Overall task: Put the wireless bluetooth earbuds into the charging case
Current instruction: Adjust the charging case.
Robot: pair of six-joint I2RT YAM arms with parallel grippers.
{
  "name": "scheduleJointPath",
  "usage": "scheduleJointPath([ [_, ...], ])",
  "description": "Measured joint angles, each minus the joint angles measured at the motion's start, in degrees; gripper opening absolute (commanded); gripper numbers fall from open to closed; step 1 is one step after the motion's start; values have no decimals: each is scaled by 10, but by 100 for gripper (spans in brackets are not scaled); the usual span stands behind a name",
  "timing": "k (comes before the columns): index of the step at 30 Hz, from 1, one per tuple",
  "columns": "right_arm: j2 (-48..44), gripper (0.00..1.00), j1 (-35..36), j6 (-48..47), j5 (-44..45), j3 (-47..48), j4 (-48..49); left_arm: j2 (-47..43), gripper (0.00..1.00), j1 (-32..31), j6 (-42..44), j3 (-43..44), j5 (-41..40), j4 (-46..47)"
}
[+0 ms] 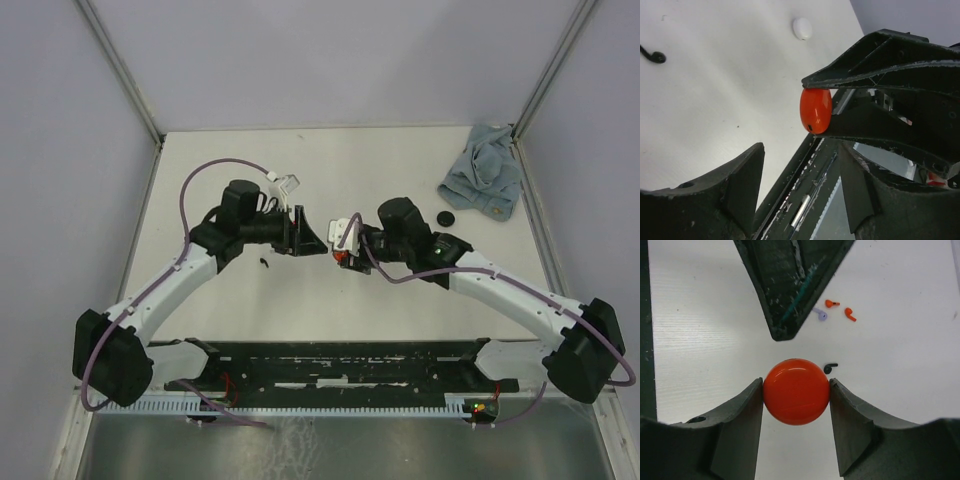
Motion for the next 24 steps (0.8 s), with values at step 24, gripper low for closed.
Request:
scheduleJointPath([
  [24,21,43,37,-105,-31,22,-12,52,40,-20,-85,-46,75,123],
])
